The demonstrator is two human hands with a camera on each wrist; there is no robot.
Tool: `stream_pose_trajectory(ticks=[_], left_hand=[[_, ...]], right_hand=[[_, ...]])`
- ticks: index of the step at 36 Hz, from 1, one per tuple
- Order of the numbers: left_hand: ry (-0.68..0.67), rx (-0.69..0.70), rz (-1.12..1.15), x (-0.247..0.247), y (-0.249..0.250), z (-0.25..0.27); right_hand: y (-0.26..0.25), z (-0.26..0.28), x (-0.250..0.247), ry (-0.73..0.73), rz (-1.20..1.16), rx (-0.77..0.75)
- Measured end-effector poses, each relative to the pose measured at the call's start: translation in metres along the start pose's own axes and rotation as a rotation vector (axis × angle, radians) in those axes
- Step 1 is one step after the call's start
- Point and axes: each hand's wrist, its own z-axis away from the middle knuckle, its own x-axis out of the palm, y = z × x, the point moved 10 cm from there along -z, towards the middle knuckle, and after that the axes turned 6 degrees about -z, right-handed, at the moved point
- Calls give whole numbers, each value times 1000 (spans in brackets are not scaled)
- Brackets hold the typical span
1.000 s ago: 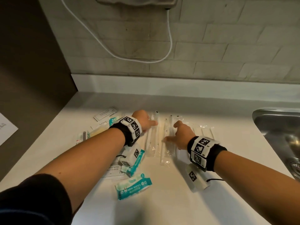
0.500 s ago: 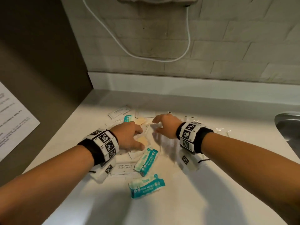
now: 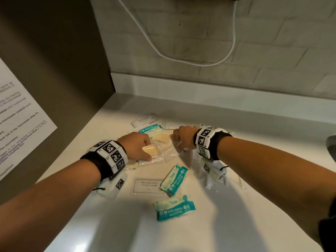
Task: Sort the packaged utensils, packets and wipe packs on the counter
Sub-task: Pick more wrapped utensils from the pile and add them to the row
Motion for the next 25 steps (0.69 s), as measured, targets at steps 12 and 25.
stream_pose_trajectory(ticks=[12,25], left_hand=[[300,-51,421,-53,-19,-16],[235,52,339,-40,17,-27]], right_hand=[[6,12,-12,81,-145,-102],[-6,63,-28,210,-155,-327]])
